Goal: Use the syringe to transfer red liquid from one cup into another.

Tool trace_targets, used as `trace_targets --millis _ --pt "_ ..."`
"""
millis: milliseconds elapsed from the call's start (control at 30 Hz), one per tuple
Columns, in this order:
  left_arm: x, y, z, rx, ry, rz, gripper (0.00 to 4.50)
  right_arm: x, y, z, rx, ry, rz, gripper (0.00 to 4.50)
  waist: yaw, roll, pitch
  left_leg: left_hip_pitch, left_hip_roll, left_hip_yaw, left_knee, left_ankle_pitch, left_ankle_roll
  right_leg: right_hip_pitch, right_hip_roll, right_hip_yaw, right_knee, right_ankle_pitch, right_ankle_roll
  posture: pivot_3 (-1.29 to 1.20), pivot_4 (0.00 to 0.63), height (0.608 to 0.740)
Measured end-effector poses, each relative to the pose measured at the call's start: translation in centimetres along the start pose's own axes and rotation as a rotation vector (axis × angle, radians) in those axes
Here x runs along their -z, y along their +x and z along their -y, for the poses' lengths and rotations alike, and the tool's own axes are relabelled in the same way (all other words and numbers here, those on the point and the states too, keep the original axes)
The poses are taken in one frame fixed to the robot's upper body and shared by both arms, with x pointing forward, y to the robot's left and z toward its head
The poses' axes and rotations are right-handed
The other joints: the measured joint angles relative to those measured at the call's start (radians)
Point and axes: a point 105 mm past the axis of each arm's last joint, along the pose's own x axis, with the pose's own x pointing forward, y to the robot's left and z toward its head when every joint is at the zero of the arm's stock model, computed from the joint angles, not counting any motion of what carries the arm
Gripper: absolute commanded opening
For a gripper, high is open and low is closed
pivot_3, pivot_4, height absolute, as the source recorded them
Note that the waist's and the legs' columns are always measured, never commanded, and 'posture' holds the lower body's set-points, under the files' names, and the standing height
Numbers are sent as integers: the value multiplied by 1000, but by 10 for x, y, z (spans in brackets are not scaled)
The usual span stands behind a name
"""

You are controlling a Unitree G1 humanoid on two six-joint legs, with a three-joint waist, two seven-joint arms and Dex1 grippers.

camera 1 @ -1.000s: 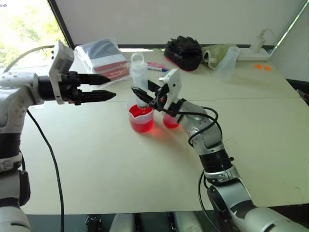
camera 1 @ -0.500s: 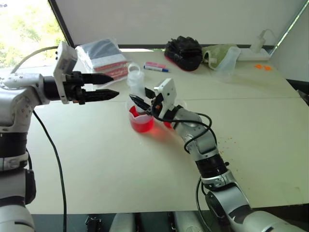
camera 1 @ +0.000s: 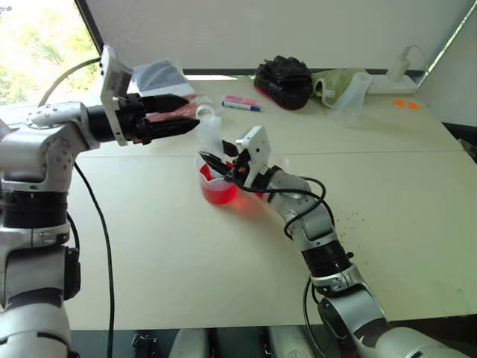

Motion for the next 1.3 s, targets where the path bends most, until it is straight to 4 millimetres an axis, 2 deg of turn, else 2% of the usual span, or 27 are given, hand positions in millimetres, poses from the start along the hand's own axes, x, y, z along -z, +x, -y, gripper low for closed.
trace_targets --millis 333,433,600,633,1067,1300 --pt "-1 7 4 34 -8 19 3285 1 0 0 -1 -6 -5 1376 0 0 0 0 0 0 0 0 0 0 0 0 0 0 0 0 150 711" --pt "0 9 5 41 -14 22 2465 1 0 0 -1 -6 -5 1376 -1 0 0 0 0 0 0 0 0 0 0 0 0 0 0 0 150 711" --pt "3 12 7 55 -26 13 352 1 -1 0 -3 -6 -6 1376 -1 0 0 0 0 0 0 0 0 0 0 0 0 0 0 0 150 711" --pt "3 12 7 55 -26 10 40 1 -1 0 -2 -5 -7 1376 -1 0 0 0 0 0 0 0 0 0 0 0 0 0 0 0 150 711" --pt "6 17 8 57 -23 -5 40 4 -3 2 5 1 -21 1376 0 0 0 0 0 0 0 0 0 0 0 0 0 0 0 0 150 711" --pt "-3 25 6 53 -22 23 40 -3 -4 5 22 -7 5 1376 -1 0 0 0 0 0 0 0 0 0 0 0 0 0 0 0 150 711"
